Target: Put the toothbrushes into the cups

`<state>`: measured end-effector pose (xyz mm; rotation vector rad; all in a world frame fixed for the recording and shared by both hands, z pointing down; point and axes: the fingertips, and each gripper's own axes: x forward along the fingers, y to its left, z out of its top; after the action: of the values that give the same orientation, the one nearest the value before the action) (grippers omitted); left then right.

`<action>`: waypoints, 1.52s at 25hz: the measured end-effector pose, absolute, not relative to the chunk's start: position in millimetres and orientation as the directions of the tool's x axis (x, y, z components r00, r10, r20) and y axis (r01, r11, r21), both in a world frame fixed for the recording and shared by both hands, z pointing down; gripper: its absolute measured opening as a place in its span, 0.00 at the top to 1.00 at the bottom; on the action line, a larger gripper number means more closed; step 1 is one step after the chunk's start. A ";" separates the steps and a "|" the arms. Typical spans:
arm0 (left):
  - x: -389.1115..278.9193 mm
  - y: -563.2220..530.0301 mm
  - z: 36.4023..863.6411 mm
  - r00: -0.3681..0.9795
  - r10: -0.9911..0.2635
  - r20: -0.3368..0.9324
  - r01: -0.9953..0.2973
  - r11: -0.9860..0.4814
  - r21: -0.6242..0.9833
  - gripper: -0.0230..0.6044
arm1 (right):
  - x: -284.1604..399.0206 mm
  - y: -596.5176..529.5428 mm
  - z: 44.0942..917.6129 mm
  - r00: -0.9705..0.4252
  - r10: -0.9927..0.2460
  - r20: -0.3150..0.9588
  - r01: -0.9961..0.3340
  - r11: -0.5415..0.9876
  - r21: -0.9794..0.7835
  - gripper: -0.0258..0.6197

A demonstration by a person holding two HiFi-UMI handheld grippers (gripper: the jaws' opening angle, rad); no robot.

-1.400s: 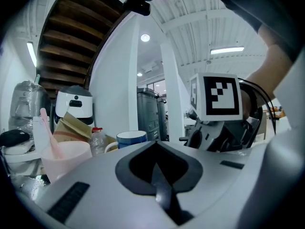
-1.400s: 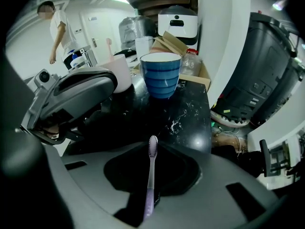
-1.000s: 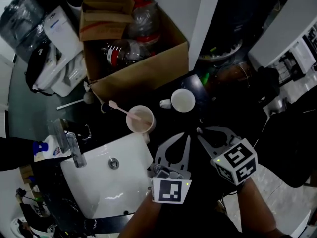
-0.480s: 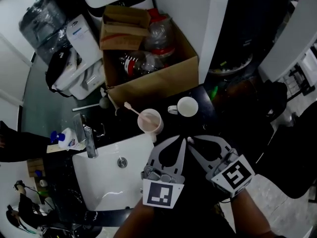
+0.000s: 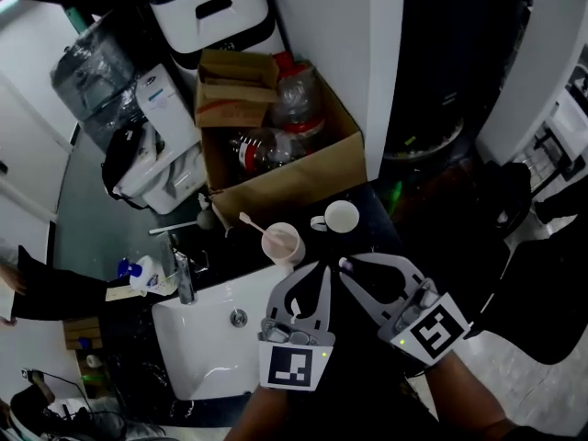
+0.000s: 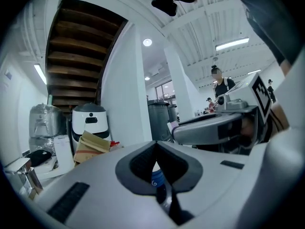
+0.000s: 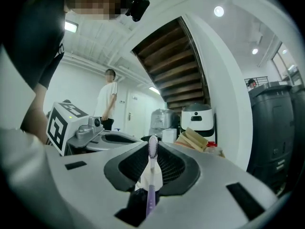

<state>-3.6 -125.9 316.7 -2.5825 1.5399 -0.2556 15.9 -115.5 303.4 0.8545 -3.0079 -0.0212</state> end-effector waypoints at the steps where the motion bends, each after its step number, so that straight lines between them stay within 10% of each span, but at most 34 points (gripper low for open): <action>1: -4.1 -125.1 311.2 0.464 -0.883 0.072 -0.864 -0.469 -0.184 0.95 | 17.6 -115.7 296.3 -0.848 -0.531 -0.007 -0.531 0.847 0.023 0.85; 38: -15.7 -186.0 278.8 0.469 -0.883 -0.018 -0.855 -0.449 -0.260 0.95 | 27.6 -179.8 240.7 -0.813 -0.536 -0.227 -0.553 0.833 0.013 0.85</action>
<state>-15.7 -186.0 278.8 -2.4851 1.4985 -0.1749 27.6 -179.8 240.7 0.9658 -3.2127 -0.1332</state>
